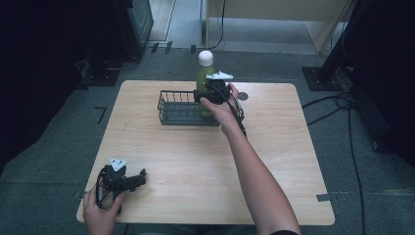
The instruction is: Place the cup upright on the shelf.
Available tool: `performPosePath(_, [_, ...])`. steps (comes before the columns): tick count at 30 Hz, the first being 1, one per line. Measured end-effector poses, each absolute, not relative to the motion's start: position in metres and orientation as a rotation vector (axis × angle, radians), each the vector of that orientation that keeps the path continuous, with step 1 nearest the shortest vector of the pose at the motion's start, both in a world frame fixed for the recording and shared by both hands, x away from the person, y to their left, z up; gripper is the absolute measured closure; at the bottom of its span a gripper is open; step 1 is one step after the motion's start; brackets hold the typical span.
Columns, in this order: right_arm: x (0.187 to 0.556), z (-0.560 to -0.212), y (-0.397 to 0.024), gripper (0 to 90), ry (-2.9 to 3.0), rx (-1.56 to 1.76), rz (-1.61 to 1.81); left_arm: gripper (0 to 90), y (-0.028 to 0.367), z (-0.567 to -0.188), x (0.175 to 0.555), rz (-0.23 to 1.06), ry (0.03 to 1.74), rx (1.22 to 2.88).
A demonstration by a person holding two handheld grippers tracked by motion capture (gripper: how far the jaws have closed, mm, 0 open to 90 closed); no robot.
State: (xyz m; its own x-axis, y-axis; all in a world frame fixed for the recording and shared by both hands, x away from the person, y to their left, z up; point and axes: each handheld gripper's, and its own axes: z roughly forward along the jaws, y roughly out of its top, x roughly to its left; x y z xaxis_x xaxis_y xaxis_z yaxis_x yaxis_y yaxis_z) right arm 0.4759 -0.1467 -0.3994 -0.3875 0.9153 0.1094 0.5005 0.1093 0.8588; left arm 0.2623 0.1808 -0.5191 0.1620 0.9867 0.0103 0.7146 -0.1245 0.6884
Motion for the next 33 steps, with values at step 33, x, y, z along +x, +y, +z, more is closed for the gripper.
performPosePath(33, [0.430,-0.393,-0.185,7.4,1.955,1.376,1.270,0.0,0.181,-0.519,0.262,0.654,1.608,1.904])
